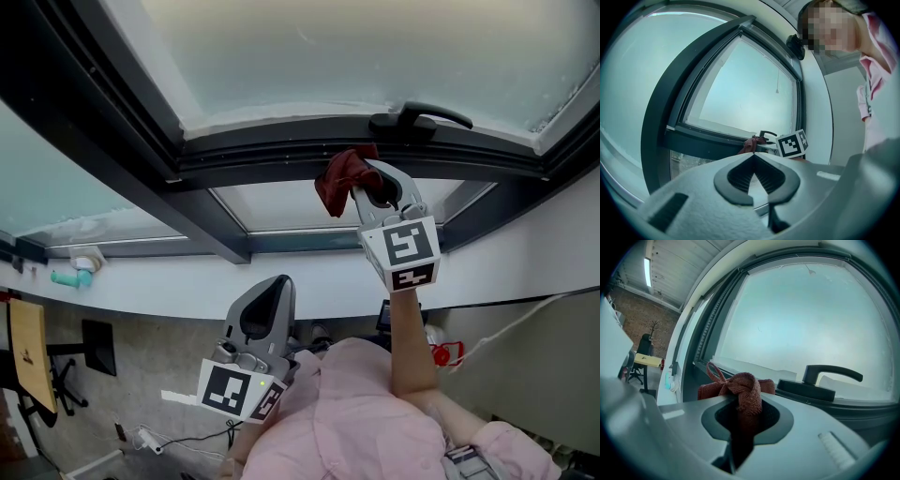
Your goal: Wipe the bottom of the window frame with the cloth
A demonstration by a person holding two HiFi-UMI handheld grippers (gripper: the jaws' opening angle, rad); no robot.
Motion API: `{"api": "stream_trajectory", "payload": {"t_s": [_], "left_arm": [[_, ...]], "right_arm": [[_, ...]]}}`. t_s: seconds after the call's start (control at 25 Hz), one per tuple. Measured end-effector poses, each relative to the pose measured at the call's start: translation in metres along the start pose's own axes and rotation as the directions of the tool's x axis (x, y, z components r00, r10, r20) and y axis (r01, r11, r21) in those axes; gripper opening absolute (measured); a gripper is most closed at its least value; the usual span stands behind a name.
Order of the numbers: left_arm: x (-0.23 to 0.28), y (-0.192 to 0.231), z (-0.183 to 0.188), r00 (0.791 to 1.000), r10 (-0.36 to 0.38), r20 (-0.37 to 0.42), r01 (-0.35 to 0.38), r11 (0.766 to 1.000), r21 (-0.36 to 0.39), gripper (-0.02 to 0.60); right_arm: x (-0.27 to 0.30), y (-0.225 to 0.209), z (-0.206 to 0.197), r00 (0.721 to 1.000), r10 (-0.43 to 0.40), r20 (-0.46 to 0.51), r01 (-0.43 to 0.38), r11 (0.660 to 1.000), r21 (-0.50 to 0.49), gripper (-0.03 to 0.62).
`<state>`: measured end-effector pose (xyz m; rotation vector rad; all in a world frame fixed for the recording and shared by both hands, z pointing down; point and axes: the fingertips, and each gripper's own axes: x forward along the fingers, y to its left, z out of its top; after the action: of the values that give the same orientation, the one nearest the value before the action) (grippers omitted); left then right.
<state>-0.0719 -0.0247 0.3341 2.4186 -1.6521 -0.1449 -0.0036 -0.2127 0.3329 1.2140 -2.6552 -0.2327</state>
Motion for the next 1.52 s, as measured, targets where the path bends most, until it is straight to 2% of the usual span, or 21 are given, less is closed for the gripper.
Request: {"api": "stream_trajectory", "payload": {"t_s": [1.52], "left_arm": [[0.003, -0.015, -0.002, 1.000, -0.017, -0.001, 0.017, 1.000, 0.016, -0.003]], "right_arm": [[-0.023, -0.046, -0.016, 0.995, -0.095, -0.023, 0.096, 0.995, 0.037, 0.056]]}}
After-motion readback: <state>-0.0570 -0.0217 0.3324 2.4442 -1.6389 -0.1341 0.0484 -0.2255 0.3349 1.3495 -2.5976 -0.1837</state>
